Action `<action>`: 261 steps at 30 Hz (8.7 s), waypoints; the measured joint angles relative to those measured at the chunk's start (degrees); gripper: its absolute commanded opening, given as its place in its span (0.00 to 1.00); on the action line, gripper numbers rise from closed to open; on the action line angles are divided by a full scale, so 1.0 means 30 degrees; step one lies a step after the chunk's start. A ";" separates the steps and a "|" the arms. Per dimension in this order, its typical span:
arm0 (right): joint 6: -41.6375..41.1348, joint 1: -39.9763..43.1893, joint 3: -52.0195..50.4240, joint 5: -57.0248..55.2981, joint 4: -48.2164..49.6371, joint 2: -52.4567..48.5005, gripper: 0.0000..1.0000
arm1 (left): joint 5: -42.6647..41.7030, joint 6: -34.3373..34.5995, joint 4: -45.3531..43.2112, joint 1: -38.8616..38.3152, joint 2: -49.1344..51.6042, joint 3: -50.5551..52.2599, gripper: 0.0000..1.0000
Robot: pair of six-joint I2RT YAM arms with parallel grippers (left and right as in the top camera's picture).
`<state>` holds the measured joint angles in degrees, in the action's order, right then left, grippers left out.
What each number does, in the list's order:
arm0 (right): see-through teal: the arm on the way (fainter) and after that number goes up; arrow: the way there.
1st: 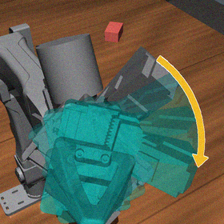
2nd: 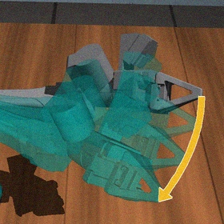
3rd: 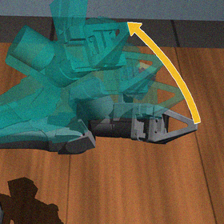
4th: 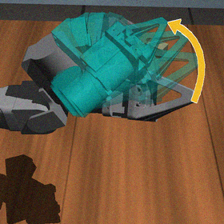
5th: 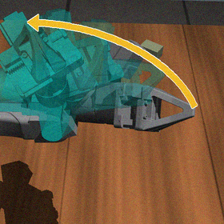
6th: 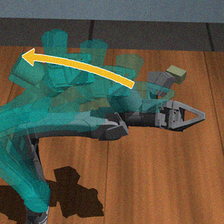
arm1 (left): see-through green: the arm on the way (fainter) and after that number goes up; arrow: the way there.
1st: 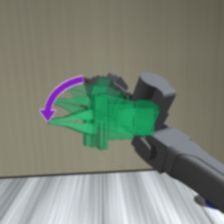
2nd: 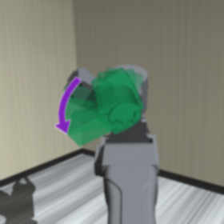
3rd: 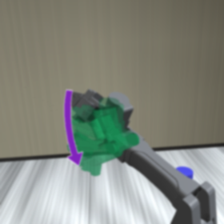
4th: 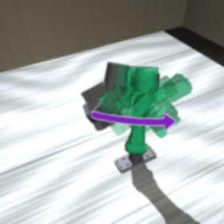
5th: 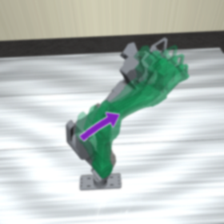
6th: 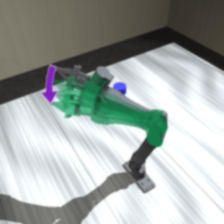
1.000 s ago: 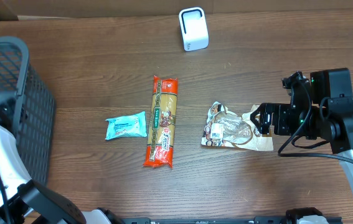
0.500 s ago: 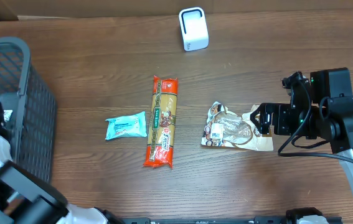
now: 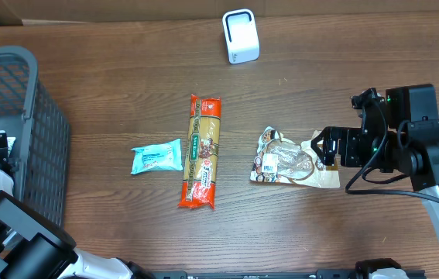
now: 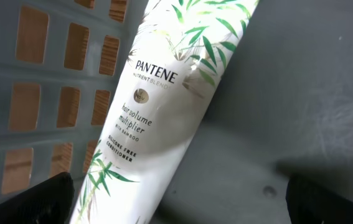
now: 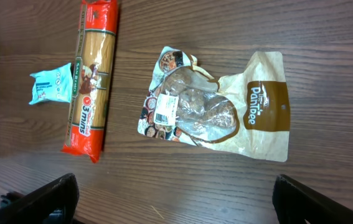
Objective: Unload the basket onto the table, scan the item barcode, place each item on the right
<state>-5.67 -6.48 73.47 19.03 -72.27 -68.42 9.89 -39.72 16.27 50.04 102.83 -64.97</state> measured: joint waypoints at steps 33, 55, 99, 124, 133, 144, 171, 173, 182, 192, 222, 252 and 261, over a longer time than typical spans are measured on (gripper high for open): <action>-0.0109 0.0000 0.0000 0.0087 -0.0248 0.0000 1.00 | -0.5799 0.4364 0.1304 0.1253 0.2178 -0.1406 0.04; -0.0109 0.0000 0.0007 0.0087 -0.0109 0.0000 1.00 | -0.6943 1.0724 0.5683 -0.1049 -0.8954 -0.7235 0.04; -0.2769 0.0000 -0.0233 0.0087 -0.0437 -0.0444 1.00 | -0.9887 2.1252 0.9974 -2.5157 0.2251 -0.2047 0.73; -1.6065 -0.1989 -1.3041 0.1770 1.2218 -0.1464 0.59 | -0.8269 1.8316 1.7070 -2.4057 0.1770 -1.6793 1.00; -1.6910 -0.3264 -1.3500 -0.0423 1.5613 -0.2820 0.57 | -0.8204 1.8236 1.7165 -2.3591 0.1676 -1.8797 0.99; -1.5489 -0.3198 -1.3522 0.0226 1.7478 -0.4736 0.54 | -0.8131 1.8236 1.6786 -2.2811 -0.2361 -2.1901 1.00; -1.1387 0.0729 -1.3588 0.1902 2.2775 -0.4758 0.58 | -0.8131 1.8236 1.7172 -2.2811 -0.2055 -2.1966 1.00; -1.1409 0.1931 -1.3580 0.3810 2.2258 -0.4750 0.58 | -0.8131 1.8236 1.7165 -2.2811 -0.2062 -2.1966 1.00; -1.2983 0.3898 -1.5489 0.7031 2.0218 -0.4670 0.64 | -0.6076 1.9016 1.8374 -2.1864 -0.2055 -2.1966 1.00; -1.4462 0.3126 -1.8272 0.5646 2.9798 -0.5231 0.74 | -0.4189 2.0283 2.0342 -1.7894 -0.2047 -2.1966 1.00; -1.1919 -0.2776 -1.5569 -0.0168 3.7208 -1.1868 0.31 | -0.4189 2.0283 2.0524 -1.7894 -0.2047 -2.1966 1.00; -1.2087 0.4371 -1.5890 1.3595 3.7201 -1.2896 0.45 | -0.4182 2.0276 2.0531 -1.7894 -0.2047 -2.1966 1.00; -0.9253 0.1953 -1.3682 1.0462 3.2181 -1.2903 0.57 | -0.4182 2.0283 2.0553 -1.7894 -0.2047 -2.1966 1.00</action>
<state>-33.43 -0.62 32.42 50.41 24.27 -107.13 -2.66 21.12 77.93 -3.64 96.68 -130.87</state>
